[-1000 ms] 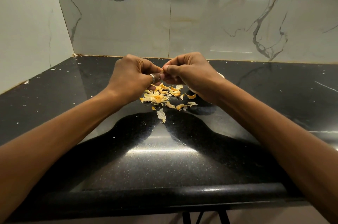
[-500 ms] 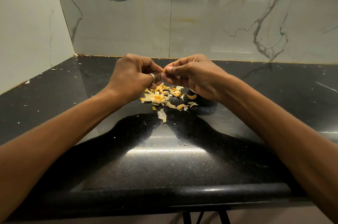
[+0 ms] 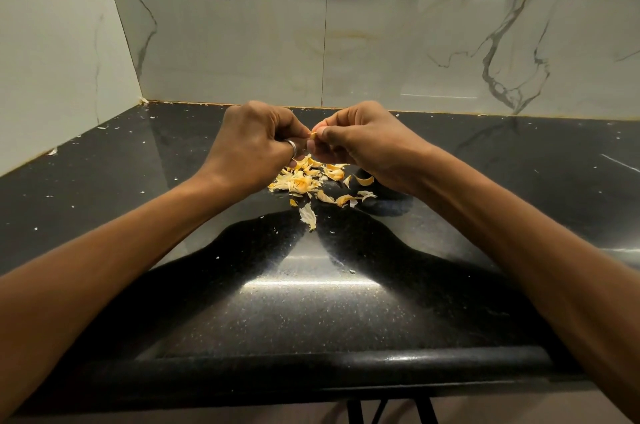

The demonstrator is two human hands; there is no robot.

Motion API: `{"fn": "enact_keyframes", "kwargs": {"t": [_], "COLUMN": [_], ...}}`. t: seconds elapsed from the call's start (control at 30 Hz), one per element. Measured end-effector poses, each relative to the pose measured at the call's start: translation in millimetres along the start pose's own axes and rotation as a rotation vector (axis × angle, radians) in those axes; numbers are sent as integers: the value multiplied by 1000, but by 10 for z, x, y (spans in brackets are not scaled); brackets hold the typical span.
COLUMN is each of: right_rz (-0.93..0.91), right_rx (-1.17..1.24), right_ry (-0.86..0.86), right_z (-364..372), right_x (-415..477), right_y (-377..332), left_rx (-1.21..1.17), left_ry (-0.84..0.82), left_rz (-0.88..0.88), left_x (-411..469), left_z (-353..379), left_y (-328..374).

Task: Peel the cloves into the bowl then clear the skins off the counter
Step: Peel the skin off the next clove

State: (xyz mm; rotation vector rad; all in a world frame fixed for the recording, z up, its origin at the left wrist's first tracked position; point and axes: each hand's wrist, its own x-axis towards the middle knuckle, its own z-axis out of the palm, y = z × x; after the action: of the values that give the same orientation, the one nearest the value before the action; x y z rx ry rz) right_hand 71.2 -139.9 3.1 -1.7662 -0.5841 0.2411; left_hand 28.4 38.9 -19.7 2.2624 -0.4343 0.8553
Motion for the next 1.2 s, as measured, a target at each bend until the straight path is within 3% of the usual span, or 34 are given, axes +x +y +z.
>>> {"fn": "enact_keyframes", "kwargs": {"t": [0.23,1.2], "right_rz": [-13,-3], "right_rx": [-123,42], "right_ry": [-19,9], "right_z": [57,-68], "right_x": [-8,22], "right_y": [8,-17], "left_rx": [-14,-33], "left_ry": [27,-19], "left_rz": [28,38], "left_x": [24,31], "left_z": [9,-20], "left_y": [6,-32]}}
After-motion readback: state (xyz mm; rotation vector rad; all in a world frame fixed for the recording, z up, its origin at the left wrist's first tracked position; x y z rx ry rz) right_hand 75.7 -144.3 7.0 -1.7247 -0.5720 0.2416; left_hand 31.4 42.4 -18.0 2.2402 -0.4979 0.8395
